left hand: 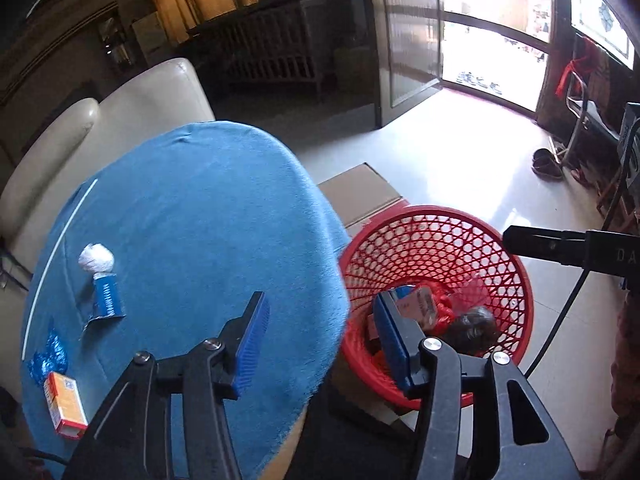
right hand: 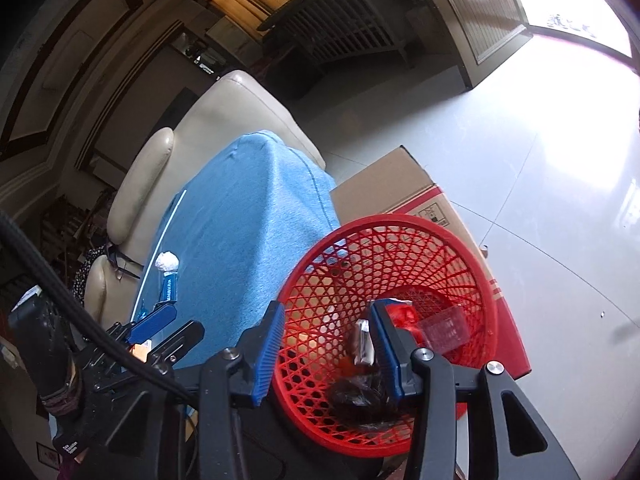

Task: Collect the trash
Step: 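Open both tools to drop the black bag and orange wrapper into the wastebasket, then move both open tools back over the table toward the remaining items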

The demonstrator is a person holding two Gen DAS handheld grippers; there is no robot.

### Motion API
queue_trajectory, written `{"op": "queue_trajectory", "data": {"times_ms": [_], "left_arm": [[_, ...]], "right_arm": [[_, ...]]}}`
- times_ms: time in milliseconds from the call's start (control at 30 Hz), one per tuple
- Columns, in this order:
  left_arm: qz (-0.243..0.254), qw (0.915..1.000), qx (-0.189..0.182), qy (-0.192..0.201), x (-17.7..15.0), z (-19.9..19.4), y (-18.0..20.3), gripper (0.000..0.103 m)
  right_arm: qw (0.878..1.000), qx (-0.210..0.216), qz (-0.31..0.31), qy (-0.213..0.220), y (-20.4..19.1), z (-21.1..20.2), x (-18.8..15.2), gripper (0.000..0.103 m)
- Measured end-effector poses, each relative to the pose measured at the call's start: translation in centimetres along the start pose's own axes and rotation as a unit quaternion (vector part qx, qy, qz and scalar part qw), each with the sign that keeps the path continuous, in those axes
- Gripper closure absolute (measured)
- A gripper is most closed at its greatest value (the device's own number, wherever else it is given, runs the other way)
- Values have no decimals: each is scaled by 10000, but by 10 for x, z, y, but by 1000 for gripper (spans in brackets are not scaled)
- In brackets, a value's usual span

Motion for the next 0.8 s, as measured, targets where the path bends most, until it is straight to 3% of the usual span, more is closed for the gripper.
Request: {"op": "queue_trajectory", "data": {"times_ms": [367,800], "left_arm": [[-244,9950,943,230,-7,-43,-75,46],[-885,9817,1670,222,-35,-85,-153,46]], "right_arm": [[9987,270,-409,-142,-51,8,-11,56],[9913,664,-1066,-398,-125,19,-37,56]]}}
Point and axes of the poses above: each gripper's, at about its wrist camera, not at the fingertips, and z roughly the way its jaws point, y to its right, x to its top, the point moved 10 cm from there along z, roughly the way its jaws point, and after that the axes turned 13 degrees about y, right-handed, at the moved point
